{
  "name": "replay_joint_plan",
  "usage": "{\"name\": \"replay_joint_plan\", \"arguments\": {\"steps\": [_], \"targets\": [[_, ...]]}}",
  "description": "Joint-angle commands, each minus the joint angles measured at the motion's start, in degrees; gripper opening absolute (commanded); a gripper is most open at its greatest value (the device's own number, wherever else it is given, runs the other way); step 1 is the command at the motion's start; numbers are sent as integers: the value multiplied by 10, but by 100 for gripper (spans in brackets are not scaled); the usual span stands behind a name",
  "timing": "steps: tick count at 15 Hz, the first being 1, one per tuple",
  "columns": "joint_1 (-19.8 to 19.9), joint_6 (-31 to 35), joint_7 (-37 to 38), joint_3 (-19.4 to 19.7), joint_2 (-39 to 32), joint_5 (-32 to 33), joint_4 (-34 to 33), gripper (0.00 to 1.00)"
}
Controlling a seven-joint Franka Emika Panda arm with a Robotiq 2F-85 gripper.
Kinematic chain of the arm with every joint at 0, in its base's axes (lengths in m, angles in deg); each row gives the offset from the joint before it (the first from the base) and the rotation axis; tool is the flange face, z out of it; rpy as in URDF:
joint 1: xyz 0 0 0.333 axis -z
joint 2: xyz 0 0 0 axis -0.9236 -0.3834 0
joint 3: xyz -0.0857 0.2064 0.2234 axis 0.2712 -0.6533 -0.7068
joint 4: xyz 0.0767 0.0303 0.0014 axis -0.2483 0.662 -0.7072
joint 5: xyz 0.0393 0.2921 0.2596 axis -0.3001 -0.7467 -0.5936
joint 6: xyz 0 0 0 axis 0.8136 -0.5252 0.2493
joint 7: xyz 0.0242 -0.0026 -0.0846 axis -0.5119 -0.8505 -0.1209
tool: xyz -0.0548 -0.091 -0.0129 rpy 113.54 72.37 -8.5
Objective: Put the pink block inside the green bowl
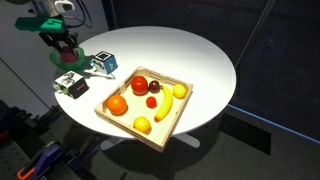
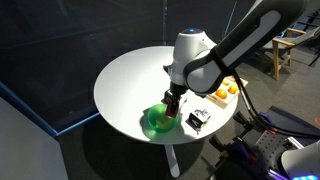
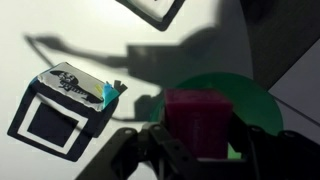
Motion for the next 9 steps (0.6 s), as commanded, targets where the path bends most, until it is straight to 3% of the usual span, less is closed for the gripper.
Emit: {"name": "replay_joint_plan", "arguments": {"steps": [1, 9], "targets": [[4, 5, -11, -4, -13, -3, -15, 30], [10, -2, -9, -6, 8, -11, -12, 30]]}}
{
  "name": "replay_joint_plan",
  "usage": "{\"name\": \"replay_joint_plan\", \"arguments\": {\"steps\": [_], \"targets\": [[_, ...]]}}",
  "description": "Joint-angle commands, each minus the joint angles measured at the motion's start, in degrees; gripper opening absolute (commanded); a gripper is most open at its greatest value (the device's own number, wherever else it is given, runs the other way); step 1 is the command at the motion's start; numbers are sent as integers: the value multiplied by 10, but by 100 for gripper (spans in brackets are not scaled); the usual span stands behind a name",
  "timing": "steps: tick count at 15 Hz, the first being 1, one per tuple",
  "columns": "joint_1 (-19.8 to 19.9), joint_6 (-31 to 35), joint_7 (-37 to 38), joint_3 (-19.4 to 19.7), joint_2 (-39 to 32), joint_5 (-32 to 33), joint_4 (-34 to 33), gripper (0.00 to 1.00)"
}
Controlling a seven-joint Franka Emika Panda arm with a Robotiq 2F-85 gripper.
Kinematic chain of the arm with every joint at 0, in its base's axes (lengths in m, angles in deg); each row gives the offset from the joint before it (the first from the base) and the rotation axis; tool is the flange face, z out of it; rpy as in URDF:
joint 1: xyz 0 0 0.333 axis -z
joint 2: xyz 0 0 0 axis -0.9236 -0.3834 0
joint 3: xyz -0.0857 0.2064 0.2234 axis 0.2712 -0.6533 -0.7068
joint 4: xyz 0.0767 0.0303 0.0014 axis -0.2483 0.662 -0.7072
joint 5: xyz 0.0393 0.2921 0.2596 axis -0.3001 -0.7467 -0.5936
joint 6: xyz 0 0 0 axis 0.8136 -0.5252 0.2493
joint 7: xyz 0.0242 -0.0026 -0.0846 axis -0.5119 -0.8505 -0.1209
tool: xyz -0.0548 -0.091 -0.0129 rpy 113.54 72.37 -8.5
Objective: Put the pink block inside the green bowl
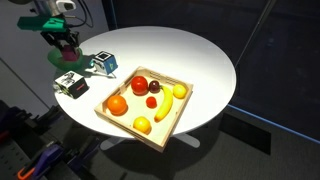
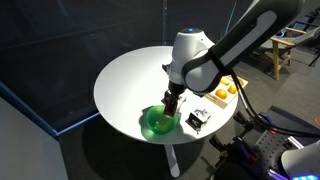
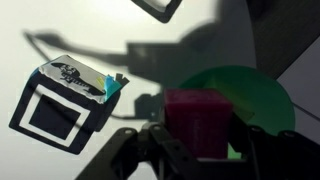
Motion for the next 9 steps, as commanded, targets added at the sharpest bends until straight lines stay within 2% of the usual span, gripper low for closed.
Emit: {"name": "replay_joint_plan", "arguments": {"steps": [1, 9], "targets": [[10, -8, -9, -5, 18, -12, -2, 30], [14, -16, -6, -5, 45, -18, 2, 30]]}}
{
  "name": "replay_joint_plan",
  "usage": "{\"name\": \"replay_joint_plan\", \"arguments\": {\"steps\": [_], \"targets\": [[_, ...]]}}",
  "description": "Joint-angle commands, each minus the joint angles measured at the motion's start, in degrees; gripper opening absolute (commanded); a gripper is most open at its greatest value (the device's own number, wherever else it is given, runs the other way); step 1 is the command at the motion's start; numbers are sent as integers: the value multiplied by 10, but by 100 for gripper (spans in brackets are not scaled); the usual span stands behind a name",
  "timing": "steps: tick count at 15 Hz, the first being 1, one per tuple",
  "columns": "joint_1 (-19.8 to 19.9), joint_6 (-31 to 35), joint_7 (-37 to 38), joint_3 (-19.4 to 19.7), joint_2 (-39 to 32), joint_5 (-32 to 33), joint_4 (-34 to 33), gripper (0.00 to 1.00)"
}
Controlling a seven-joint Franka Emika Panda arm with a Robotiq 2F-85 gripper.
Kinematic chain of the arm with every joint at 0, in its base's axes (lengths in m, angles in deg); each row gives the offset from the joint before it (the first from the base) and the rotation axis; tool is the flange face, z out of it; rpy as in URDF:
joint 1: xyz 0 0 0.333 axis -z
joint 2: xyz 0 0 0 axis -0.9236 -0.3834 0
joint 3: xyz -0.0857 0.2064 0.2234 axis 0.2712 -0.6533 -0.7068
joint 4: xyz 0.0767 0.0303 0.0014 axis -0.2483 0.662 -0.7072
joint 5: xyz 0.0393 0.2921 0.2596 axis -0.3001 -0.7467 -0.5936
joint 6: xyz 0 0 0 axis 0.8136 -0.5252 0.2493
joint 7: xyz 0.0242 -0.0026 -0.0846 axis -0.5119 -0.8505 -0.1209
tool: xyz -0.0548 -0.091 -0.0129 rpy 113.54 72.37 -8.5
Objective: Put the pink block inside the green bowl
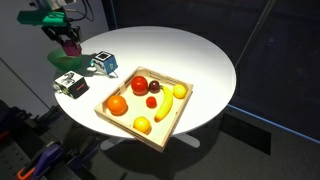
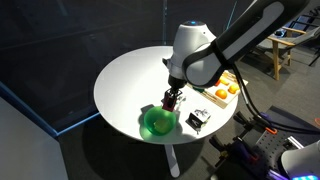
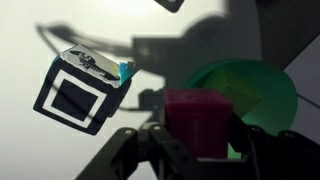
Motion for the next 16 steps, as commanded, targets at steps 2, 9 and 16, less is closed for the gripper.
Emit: {"name": "replay_joint_plan", "arguments": {"steps": [2, 9, 16], "targets": [[6, -18, -5, -4, 32, -21, 5, 30], [8, -37, -5, 2, 59, -49, 13, 30], [12, -92, -6, 27, 90, -54, 37, 30]]}}
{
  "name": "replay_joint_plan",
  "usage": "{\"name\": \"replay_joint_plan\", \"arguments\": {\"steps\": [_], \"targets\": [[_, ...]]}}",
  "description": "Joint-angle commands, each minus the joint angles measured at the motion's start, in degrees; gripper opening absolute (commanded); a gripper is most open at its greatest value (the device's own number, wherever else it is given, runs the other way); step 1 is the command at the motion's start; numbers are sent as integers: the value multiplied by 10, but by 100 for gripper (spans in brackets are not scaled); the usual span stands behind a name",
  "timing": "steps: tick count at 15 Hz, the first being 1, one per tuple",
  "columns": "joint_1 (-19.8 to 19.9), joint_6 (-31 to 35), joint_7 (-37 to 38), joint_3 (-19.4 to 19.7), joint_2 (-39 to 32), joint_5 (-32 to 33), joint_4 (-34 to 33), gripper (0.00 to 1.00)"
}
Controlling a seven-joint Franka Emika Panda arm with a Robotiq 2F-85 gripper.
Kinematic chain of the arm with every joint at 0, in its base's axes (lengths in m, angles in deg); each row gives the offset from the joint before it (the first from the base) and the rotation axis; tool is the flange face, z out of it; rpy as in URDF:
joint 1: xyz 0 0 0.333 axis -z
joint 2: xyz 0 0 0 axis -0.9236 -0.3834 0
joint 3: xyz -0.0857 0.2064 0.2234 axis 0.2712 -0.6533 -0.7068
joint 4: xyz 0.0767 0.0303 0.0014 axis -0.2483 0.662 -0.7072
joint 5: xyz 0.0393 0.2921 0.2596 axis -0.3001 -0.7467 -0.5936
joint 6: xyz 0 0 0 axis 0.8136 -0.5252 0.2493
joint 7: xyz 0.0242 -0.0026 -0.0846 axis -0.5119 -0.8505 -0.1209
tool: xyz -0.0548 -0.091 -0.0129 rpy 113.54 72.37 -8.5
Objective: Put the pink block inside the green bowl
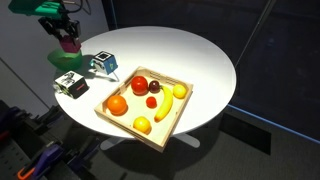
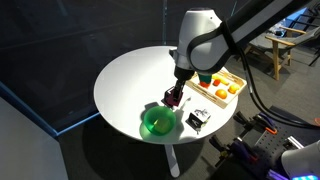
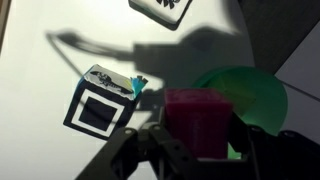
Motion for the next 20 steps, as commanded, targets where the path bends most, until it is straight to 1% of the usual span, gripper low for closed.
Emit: {"name": "replay_joint_plan", "arguments": {"steps": [1, 2, 3, 6, 20], "targets": [[11, -33, -10, 13, 36, -19, 29, 30], [14, -38, -13, 18, 40, -22, 33, 30], [1, -21, 0, 17, 13, -6, 14, 55], [7, -27, -1, 23, 19, -7, 23, 55], [7, -27, -1, 23, 22, -8, 26, 55]]}}
